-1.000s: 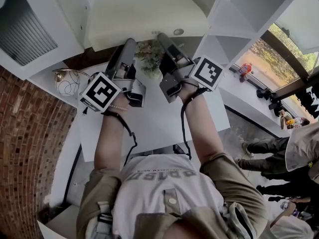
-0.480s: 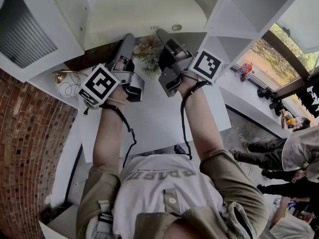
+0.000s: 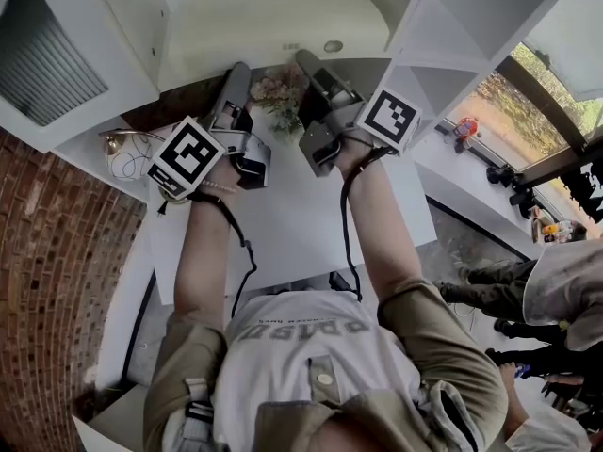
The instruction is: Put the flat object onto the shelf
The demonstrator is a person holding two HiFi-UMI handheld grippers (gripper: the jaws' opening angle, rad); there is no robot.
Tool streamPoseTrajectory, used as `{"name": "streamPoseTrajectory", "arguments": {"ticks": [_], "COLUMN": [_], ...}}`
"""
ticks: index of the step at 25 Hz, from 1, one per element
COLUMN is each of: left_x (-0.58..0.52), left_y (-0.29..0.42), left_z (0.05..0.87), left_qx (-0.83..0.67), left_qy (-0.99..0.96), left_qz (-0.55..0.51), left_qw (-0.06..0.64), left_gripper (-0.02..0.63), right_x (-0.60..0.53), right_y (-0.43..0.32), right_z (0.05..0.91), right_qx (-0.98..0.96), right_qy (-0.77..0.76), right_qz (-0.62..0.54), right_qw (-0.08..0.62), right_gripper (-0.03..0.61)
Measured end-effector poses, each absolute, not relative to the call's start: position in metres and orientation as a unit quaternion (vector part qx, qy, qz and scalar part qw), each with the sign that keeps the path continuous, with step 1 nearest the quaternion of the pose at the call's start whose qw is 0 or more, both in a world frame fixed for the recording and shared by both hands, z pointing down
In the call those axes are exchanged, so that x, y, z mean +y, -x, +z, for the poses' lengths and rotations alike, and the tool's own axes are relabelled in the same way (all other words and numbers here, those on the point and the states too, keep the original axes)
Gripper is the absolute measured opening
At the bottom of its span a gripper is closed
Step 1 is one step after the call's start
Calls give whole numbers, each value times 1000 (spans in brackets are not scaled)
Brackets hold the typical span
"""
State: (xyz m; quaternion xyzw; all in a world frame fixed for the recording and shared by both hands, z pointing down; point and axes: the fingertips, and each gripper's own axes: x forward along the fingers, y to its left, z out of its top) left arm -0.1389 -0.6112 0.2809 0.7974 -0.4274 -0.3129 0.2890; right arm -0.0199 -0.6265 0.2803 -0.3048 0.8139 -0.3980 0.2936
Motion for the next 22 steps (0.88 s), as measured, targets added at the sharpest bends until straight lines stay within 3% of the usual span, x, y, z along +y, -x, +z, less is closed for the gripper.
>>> {"name": "streamPoseTrajectory", "arguments": {"ticks": [8,17,22], "left_x": [-591,-533,-494], "left_y": [141,152,153], "left_z": [286,321,341], "left_qx": [-443,-524,-564], "left_qy": [-814,-831,-820], "left_qz": [-281,-144,-79], "left_qw": [250,120,57], "left_gripper": [112,112,100], "right_x": [-604,-540,-506], "right_y": [3,-36,-55], "right_z": [274,299,331], "right_qx": [832,858,850], "right_qy": [305,401,463], "right_qz": [-342,-212,-163], "right_qw": [311,242,192], "right_gripper": [167,169,138]}}
